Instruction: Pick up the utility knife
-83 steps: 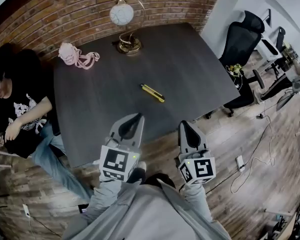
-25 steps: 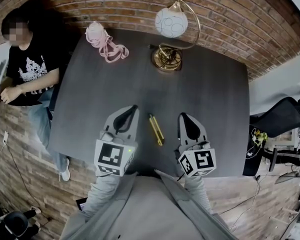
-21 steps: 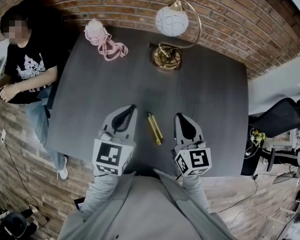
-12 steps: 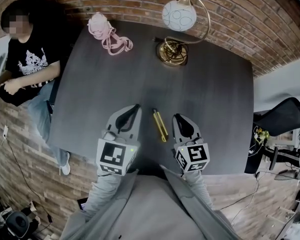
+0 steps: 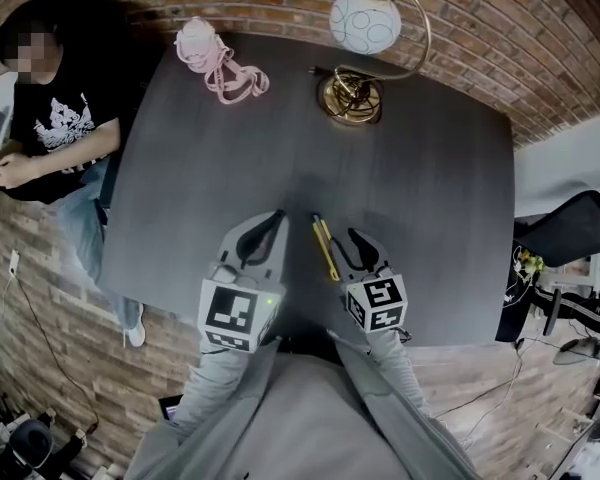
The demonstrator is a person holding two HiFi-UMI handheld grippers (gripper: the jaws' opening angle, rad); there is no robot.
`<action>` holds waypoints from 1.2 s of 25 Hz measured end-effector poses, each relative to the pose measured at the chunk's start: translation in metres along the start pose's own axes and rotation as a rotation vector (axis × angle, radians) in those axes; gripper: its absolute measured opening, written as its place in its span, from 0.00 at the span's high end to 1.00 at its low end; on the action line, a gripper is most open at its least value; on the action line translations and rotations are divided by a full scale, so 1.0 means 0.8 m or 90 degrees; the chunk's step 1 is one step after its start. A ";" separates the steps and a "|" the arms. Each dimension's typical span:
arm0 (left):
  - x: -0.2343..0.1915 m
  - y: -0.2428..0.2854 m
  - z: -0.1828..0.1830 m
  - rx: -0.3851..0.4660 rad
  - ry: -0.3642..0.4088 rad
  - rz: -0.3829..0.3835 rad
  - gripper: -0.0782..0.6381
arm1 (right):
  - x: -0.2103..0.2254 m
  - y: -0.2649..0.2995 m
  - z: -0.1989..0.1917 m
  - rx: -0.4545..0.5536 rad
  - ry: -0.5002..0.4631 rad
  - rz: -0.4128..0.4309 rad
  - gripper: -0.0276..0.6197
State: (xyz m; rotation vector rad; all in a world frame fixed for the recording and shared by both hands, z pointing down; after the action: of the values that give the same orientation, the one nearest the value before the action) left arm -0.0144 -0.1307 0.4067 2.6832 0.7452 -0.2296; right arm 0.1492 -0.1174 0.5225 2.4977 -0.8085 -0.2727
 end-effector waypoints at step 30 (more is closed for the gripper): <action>-0.013 0.017 -0.019 -0.021 -0.016 -0.006 0.87 | -0.026 0.054 -0.088 -0.182 -0.072 0.038 0.67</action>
State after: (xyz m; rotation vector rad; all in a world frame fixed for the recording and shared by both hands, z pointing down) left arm -0.0149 -0.1411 0.4269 2.6421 0.7487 -0.2503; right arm 0.1343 -0.1074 0.6063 2.2030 -0.8241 -0.4782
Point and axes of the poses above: the fingertips, and each gripper's own axes: y forward along the fingers, x to its right, z out of its top, the point moved 5 cm from there along -y, backward along the fingers, and after that the axes turned 10 degrees about -y, right-handed, at the moved point
